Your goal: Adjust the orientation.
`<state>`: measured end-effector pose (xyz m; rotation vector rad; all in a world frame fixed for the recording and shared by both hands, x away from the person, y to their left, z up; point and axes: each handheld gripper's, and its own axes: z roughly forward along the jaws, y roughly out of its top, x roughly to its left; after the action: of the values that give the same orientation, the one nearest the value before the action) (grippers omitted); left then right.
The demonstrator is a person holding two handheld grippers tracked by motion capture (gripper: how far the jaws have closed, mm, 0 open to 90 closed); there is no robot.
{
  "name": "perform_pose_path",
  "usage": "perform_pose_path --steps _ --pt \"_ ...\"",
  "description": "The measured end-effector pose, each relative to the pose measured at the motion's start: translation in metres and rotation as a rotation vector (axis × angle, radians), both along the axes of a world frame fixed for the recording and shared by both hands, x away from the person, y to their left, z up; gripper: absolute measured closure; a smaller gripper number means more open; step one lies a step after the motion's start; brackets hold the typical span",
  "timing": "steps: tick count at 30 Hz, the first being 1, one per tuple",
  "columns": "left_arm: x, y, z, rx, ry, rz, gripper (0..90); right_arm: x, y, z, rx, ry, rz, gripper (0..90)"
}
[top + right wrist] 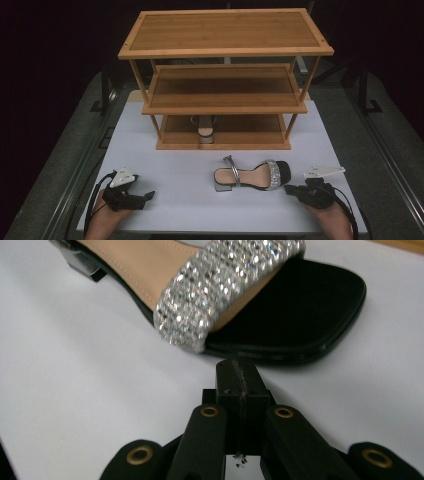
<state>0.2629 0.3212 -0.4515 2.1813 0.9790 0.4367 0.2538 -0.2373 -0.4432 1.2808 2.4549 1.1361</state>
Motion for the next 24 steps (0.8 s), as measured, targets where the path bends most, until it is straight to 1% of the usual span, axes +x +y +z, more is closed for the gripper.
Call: perform_pose_path --steps 2,3,5,6,11,14,16,17,18,19,20,21,24 --pt "0.0 0.0 0.0 0.0 0.0 0.0 13.0 0.004 0.003 0.0 -0.015 -0.005 0.001 89.8" --pt "0.0 0.0 0.0 -0.001 0.001 0.001 13.0 0.005 0.005 0.0 -0.015 -0.003 0.0 89.8" --pt "0.0 0.0 0.0 -0.001 0.001 0.0 13.0 0.008 0.007 -0.001 -0.031 -0.001 -0.005 89.8" --pt "0.0 0.0 0.0 0.0 0.001 0.0 13.0 0.009 0.007 -0.001 -0.027 -0.007 -0.001 89.9" --pt "0.0 0.0 0.0 0.0 0.002 0.0 13.0 0.013 0.008 0.0 -0.015 -0.006 -0.001 89.9" --pt "0.0 0.0 0.0 0.0 0.003 -0.001 12.9 0.018 0.009 0.001 -0.021 -0.012 0.004 89.8" --pt "0.0 0.0 0.0 0.0 0.003 -0.001 13.0 0.022 0.008 0.0 -0.025 -0.012 0.007 89.9" --pt "0.0 0.0 0.0 0.0 0.003 0.0 12.9 0.027 0.009 0.0 -0.025 -0.011 -0.001 89.8" --pt "0.001 0.0 0.0 0.0 0.003 -0.001 12.9 0.027 0.009 0.0 -0.025 -0.011 -0.001 89.8" --pt "0.001 0.0 0.0 0.0 0.003 -0.001 12.9 0.032 0.009 0.0 -0.033 -0.018 -0.001 89.8" --pt "0.001 0.0 0.0 0.0 0.004 -0.001 12.9 0.032 0.009 0.0 -0.033 -0.018 -0.001 89.8" --pt "0.001 0.0 0.0 -0.001 0.004 -0.001 12.9 0.037 0.01 0.001 -0.035 -0.019 -0.003 89.8" --pt "0.001 0.0 0.0 -0.001 0.004 -0.001 12.9 0.041 0.01 0.0 -0.029 -0.013 -0.006 89.7"
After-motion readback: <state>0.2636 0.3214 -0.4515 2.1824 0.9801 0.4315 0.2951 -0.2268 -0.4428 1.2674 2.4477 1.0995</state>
